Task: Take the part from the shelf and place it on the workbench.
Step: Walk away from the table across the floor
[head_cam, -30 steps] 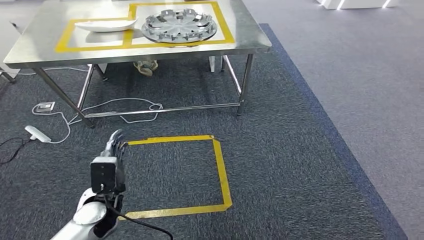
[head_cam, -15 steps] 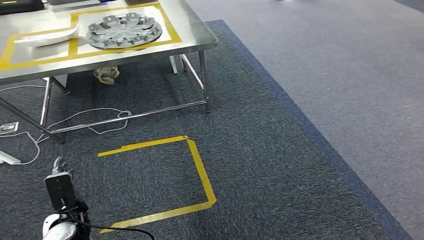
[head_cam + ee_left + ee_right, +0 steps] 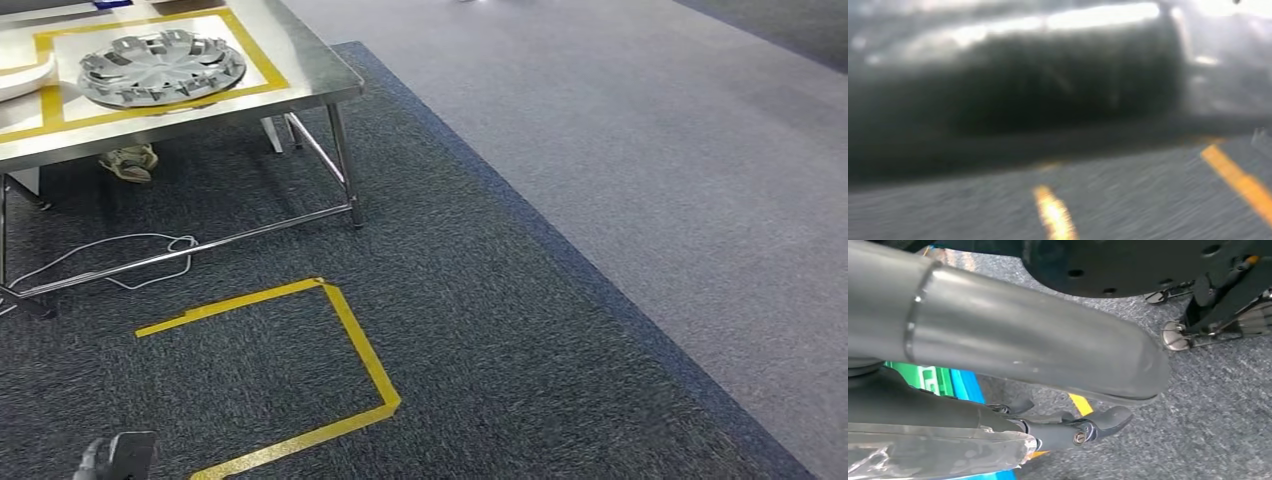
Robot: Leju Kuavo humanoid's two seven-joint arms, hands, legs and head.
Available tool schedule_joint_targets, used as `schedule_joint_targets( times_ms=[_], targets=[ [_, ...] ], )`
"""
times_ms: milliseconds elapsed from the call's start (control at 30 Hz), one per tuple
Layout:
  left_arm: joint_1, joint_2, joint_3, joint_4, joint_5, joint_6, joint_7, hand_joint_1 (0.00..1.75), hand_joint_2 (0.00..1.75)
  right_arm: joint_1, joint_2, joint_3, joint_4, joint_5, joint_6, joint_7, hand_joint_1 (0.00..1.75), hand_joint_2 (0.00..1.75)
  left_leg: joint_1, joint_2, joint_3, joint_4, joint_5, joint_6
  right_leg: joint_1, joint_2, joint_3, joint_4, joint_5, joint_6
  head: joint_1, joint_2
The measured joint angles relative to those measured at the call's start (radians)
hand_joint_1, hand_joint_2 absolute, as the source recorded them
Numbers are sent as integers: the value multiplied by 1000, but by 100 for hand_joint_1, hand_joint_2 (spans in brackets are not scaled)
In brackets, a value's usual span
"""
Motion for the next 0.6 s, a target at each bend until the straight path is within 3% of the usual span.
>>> schedule_joint_targets(
  times_ms=[67, 100, 133, 200, 267, 300, 367, 400, 467, 533, 567, 600],
  targets=[
    [-5, -36, 79, 35, -47, -24, 11, 0, 0, 7, 1, 22, -21, -6, -3, 6, 0, 0, -1, 29, -2, 0, -1, 1, -6, -27, -55, 126, -56, 10, 2, 0],
    [-9, -50, 114, 51, -62, -30, 14, 0, 0, 11, 2, 32, -30, -8, -4, 9, 0, 0, -2, 43, -2, 0, -1, 0, -9, -32, -61, 149, -59, 13, 2, 0],
    [-14, -62, 143, 64, -71, -33, 17, 0, 0, 16, 3, 39, -38, -9, -6, 11, 0, 0, -2, 55, -2, 0, -2, -1, -11, -36, -47, 132, -45, 15, 2, 0],
    [-26, -81, 187, 84, -79, -41, 22, 0, 0, 25, 6, 51, -53, -12, -8, 15, 0, 0, -2, 74, 2, 0, -3, -4, -12, -62, 38, -4, 10, 13, 2, 0],
    [-34, -92, 221, 101, -89, -58, 27, 0, 0, 30, 8, 64, -70, -17, -11, 19, 0, 0, -6, 90, 7, 1, -8, -14, -9, -98, 109, -122, 37, 4, 0, 0],
    [-38, -97, 235, 109, -94, -69, 28, 0, 0, 31, 9, 69, -77, -20, -13, 22, 0, 0, -8, 97, 11, 2, -9, -21, -7, -106, 120, -144, 36, -2, -3, 0],
    [-44, -104, 252, 121, -107, -97, 28, 0, 0, 37, 11, 77, -88, -25, -16, 27, 0, 0, -8, 113, 18, 0, -11, -34, -4, -90, 117, -148, 36, -14, -7, 0],
    [-47, -107, 258, 127, -113, -114, 27, 0, 0, 41, 12, 79, -92, -28, -16, 31, 0, 0, -6, 108, 20, 4, -17, -40, -5, -80, 119, -150, 40, -20, -7, 0],
    [-49, -108, 272, 138, -122, -146, 25, 0, 0, 47, 16, 84, -102, -33, -17, 36, 0, 0, -2, 68, 4, 54, -59, -49, -9, -61, 125, -157, 49, -33, -10, 0],
    [-50, -109, 292, 151, -123, -180, 24, 0, 0, 49, 17, 89, -111, -37, -17, 39, 0, 0, 0, 19, -48, 177, -128, -52, -10, -37, 126, -157, 54, -41, -14, 0],
    [-50, -109, 302, 158, -122, -197, 24, 0, 0, 50, 17, 91, -113, -39, -18, 40, 0, 0, 0, 10, -76, 237, -152, -52, -8, -23, 126, -157, 55, -42, -14, 0],
    [-50, -109, 310, 163, -122, -210, 24, 0, 0, 51, 17, 92, -115, -40, -18, 40, 0, 0, 0, 6, -93, 271, -155, -51, -6, -8, 126, -157, 55, -43, -14, 0]
  ],
)
